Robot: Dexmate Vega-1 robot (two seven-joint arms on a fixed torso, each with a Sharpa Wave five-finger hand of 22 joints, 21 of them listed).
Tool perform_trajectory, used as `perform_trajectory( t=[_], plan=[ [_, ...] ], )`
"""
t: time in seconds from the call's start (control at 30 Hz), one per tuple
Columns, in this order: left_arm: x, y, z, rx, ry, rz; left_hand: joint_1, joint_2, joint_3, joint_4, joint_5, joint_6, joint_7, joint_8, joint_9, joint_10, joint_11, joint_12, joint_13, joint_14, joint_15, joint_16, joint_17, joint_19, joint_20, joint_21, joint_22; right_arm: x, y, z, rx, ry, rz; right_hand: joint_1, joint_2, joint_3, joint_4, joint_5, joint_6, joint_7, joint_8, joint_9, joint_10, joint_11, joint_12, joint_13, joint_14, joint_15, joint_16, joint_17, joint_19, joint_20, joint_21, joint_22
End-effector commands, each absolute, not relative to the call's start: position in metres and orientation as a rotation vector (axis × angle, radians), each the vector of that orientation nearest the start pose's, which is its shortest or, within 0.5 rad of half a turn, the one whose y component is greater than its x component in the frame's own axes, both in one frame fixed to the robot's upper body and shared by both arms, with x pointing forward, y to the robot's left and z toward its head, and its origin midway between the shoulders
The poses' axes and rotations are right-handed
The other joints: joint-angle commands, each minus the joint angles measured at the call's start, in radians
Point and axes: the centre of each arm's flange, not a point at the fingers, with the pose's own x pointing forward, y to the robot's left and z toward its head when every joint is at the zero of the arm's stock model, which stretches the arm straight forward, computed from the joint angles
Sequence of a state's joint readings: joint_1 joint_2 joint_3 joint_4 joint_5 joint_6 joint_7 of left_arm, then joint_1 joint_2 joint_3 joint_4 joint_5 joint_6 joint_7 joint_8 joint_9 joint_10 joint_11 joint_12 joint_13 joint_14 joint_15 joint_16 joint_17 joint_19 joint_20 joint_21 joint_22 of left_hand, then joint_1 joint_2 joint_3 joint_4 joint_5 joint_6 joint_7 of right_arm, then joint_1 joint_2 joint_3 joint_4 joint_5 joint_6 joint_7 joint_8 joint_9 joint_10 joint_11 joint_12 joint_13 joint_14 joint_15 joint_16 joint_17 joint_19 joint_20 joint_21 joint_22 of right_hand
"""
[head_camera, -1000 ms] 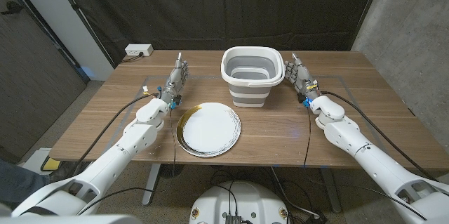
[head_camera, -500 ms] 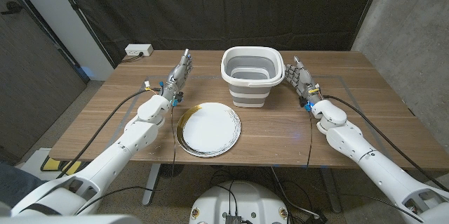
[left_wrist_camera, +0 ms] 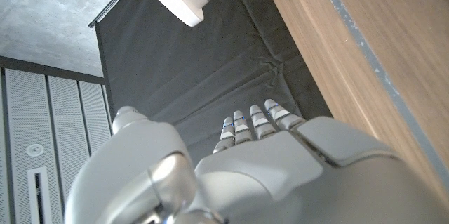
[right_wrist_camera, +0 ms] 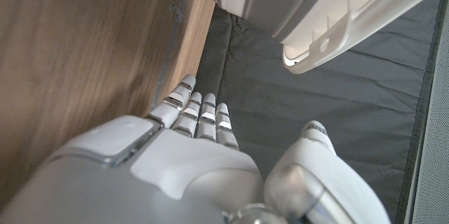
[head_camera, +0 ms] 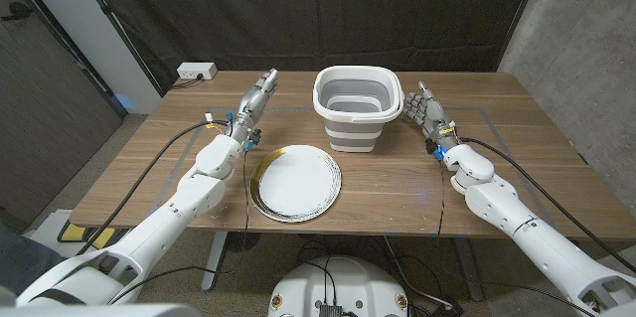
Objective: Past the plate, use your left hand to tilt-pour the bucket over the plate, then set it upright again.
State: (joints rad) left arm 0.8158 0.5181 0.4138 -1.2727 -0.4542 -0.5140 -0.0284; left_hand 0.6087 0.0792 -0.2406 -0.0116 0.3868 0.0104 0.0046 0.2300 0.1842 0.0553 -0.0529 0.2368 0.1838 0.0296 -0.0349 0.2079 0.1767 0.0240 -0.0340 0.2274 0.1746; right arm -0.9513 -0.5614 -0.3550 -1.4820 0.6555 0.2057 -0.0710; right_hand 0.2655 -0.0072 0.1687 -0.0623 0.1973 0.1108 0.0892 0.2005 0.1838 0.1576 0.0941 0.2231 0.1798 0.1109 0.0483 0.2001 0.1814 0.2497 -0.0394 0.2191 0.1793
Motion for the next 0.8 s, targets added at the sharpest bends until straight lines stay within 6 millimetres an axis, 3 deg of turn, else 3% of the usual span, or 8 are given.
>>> perform_trajectory(
  t=[0.03,0.33,0.57,0.8],
  plan=[
    [0.624,0.271,0.000,0.216,-0.913,-0.193,0.056,-0.006,0.003,-0.028,-0.001,0.043,-0.002,0.011,0.003,0.045,-0.015,0.010,0.006,0.052,-0.026,0.012,0.004,0.037,-0.055,0.009,0.005,0.616,-0.280,-0.043,0.030,-0.541,0.162,0.006,0.004,0.009,-0.002,0.007,0.010,-0.001,0.002,0.003,0.009,0.002,0.006,0.003,0.010,0.001,0.000,0.003,0.006,-0.024,0.002,0.005],
    [0.613,0.268,0.019,0.294,-0.982,-0.110,0.108,-0.009,0.007,-0.054,-0.005,0.095,-0.010,0.018,0.004,0.101,-0.026,0.017,0.007,0.103,-0.034,0.015,0.005,0.087,-0.059,0.018,0.007,0.614,-0.295,-0.030,0.074,-0.575,0.161,0.007,0.006,0.009,-0.003,0.006,0.012,-0.002,0.002,0.003,0.013,0.002,0.006,0.003,0.011,0.002,-0.002,0.003,0.008,-0.023,0.001,0.005],
    [0.606,0.257,0.029,0.506,-1.038,-0.008,0.142,-0.015,0.008,-0.071,-0.005,0.132,-0.014,0.023,0.005,0.138,-0.039,0.020,0.007,0.140,-0.052,0.017,0.005,0.134,-0.065,0.028,0.006,0.615,-0.299,-0.020,0.061,-0.599,0.173,0.006,0.006,0.008,-0.003,0.006,0.015,-0.003,0.002,0.003,0.017,0.003,0.006,0.003,0.013,0.002,-0.002,0.003,0.009,-0.022,0.001,0.005],
    [0.589,0.275,0.043,0.657,-1.055,0.011,0.155,-0.025,0.003,-0.079,-0.005,0.150,-0.017,0.024,0.005,0.153,-0.037,0.019,0.008,0.162,-0.055,0.017,0.005,0.155,-0.069,0.030,0.006,0.607,-0.294,-0.016,0.022,-0.611,0.144,0.005,0.007,0.007,-0.003,0.005,0.020,-0.001,0.003,0.003,0.018,0.002,0.006,0.003,0.014,-0.001,-0.003,0.004,0.011,-0.022,0.000,0.005]
  ],
)
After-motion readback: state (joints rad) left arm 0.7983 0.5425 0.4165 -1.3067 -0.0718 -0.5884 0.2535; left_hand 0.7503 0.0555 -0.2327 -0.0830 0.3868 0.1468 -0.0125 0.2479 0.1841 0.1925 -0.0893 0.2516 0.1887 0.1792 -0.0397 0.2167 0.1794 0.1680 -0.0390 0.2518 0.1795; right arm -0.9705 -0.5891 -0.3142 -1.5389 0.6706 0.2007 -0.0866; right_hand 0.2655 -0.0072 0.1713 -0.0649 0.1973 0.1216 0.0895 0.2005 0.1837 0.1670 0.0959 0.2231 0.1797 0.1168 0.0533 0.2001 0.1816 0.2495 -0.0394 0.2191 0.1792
